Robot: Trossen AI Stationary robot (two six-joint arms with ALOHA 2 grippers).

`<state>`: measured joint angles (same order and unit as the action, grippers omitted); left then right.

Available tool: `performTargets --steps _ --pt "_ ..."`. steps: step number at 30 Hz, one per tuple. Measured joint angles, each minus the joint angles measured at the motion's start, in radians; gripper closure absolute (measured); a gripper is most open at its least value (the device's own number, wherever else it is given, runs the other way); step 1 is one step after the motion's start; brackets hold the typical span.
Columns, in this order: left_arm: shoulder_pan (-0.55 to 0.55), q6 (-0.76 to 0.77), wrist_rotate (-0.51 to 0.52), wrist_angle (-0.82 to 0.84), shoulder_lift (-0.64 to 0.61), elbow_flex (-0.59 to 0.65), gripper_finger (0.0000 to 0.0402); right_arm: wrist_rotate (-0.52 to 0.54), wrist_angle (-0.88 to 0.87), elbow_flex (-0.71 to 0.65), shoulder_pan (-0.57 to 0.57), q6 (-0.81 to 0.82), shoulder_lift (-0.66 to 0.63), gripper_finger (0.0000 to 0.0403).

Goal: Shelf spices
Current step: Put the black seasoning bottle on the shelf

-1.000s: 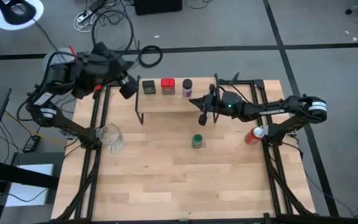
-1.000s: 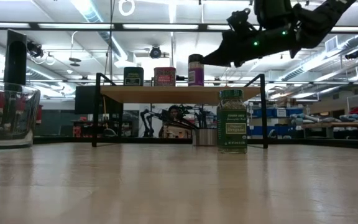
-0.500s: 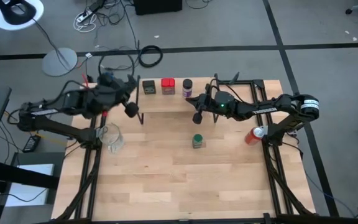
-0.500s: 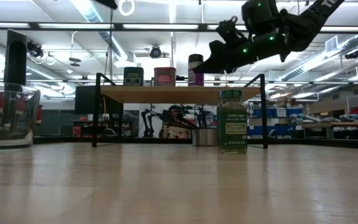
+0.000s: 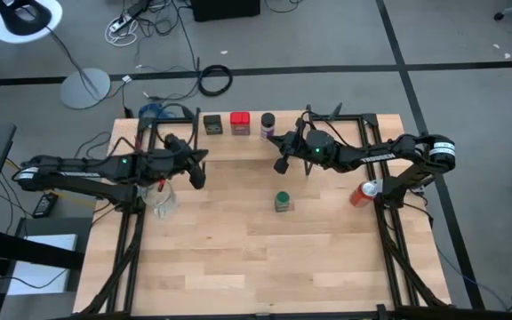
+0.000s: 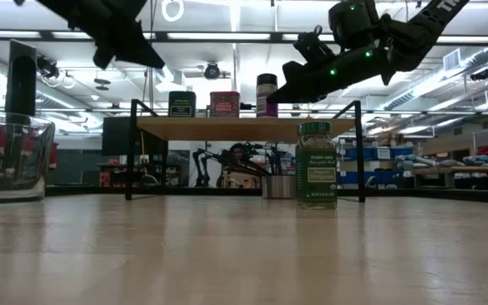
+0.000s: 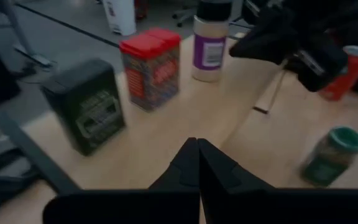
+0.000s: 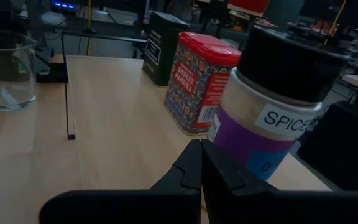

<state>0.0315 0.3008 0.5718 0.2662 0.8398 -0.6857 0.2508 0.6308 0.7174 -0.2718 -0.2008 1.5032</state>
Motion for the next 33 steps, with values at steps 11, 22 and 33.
performTargets --steps 11,22,33 --pt "-0.002 0.022 -0.081 -0.309 0.0 0.176 0.0401 0.023 -0.011 0.05 0.0 -0.031 0.0 0.0403" --pt "-0.002 0.025 -0.105 -0.304 0.0 0.179 0.0401 0.022 -0.12 0.084 0.0 -0.037 0.0 0.0403" --pt "-0.002 0.026 -0.105 -0.304 0.0 0.179 0.0401 0.022 -0.171 0.084 -0.024 -0.037 0.0 0.0403"
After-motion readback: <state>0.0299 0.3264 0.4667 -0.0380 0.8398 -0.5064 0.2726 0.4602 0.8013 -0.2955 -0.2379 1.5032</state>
